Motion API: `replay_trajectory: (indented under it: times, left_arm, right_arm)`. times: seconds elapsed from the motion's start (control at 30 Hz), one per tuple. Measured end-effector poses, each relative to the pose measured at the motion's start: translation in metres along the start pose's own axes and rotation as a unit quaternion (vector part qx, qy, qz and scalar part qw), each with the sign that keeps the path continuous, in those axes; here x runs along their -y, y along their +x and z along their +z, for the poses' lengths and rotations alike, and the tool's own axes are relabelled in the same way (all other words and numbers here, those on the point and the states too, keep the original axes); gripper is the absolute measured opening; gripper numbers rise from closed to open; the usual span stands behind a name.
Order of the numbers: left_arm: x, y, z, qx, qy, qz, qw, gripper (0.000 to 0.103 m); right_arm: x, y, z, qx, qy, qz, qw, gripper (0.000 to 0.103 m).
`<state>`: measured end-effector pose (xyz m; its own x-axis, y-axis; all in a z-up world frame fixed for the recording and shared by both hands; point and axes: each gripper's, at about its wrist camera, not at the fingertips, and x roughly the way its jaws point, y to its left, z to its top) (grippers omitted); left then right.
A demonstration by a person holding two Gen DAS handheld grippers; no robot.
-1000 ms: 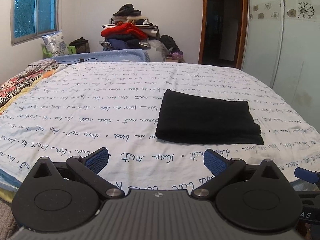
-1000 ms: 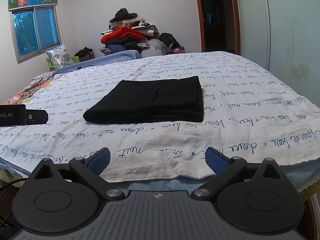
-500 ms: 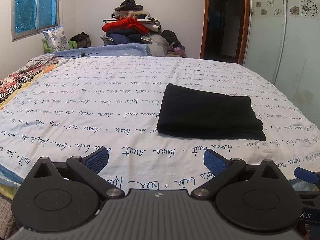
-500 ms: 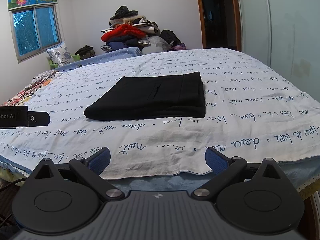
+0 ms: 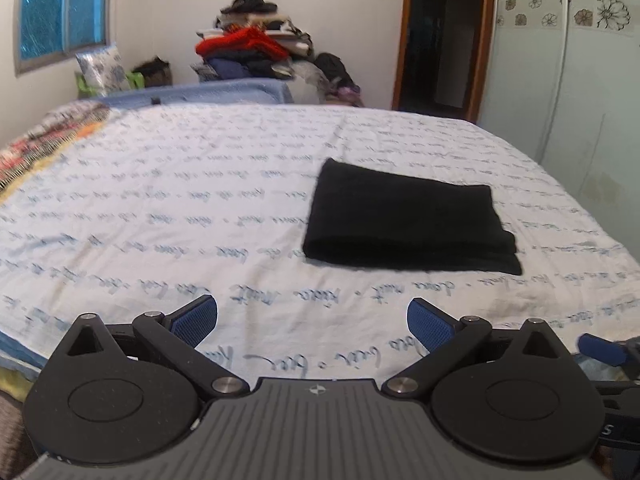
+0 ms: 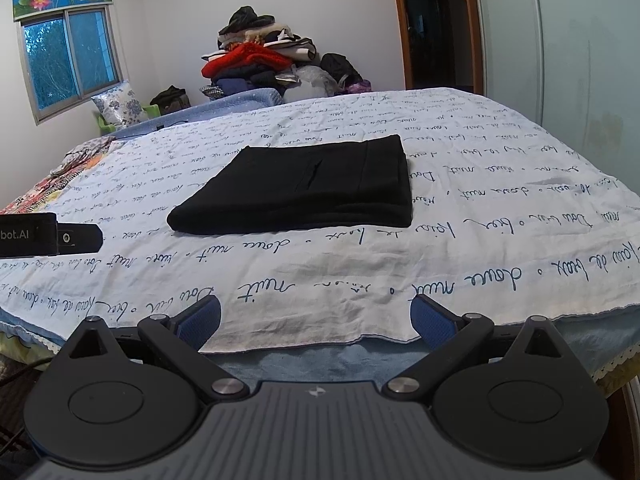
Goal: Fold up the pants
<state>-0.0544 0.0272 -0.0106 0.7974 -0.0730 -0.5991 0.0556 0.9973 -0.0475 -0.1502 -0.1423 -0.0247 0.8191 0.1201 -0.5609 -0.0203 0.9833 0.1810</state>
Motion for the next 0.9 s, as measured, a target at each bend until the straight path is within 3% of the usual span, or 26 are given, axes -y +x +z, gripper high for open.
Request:
replay_trajectory:
  times: [0.3, 0.6, 0.9]
  left_arm:
    - [0.0, 0.0, -0.002, -0.002, -0.003, 0.004, 1.0, 0.102]
    - [0.008, -0.012, -0.004, 0.054, 0.023, 0.04, 0.9975, 0.097]
    - [0.01, -0.011, -0.004, 0.048, 0.035, 0.035, 0.9976, 0.099]
  right_arm:
    - [-0.001, 0.002, -0.001, -0.003, -0.001, 0.001, 1.0, 0.102]
    - [0.0, 0.002, -0.002, -0.003, 0.001, 0.001, 1.0, 0.102]
    - [0.0, 0.003, -0.001, -0.005, 0.002, 0.002, 1.0, 0.102]
